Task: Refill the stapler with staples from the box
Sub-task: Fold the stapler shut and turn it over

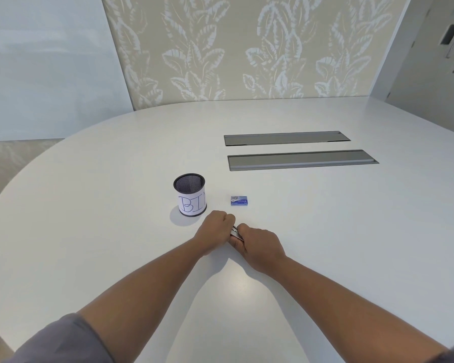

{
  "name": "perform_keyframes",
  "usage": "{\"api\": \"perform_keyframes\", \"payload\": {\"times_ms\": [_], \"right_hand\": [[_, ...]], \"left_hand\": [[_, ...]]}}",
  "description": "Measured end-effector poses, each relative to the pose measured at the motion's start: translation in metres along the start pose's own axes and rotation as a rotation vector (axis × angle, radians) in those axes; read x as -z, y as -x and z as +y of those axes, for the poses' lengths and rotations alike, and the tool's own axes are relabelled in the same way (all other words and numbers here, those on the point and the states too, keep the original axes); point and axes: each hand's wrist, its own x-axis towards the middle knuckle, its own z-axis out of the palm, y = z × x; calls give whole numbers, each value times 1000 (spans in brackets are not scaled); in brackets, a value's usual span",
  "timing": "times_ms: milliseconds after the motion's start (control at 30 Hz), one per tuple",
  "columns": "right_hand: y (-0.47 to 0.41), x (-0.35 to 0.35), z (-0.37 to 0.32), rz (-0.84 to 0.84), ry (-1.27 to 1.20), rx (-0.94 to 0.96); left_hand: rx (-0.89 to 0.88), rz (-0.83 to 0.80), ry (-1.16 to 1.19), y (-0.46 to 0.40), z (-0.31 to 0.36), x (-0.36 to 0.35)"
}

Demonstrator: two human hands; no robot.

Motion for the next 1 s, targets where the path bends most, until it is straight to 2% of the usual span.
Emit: {"api": "perform_keyframes", "payload": {"times_ms": [667, 867, 1000], "right_hand": [[-1, -4, 3, -7, -63, -25], [-2, -4, 7, 19, -191, -48], [-1, -3, 10, 51, -288, -43]], "left_hand": [[-8, 12, -46, -2, -3, -2], [-30, -11, -101, -3, -7, -1], [-11, 20, -47, -2, -11, 0]]}}
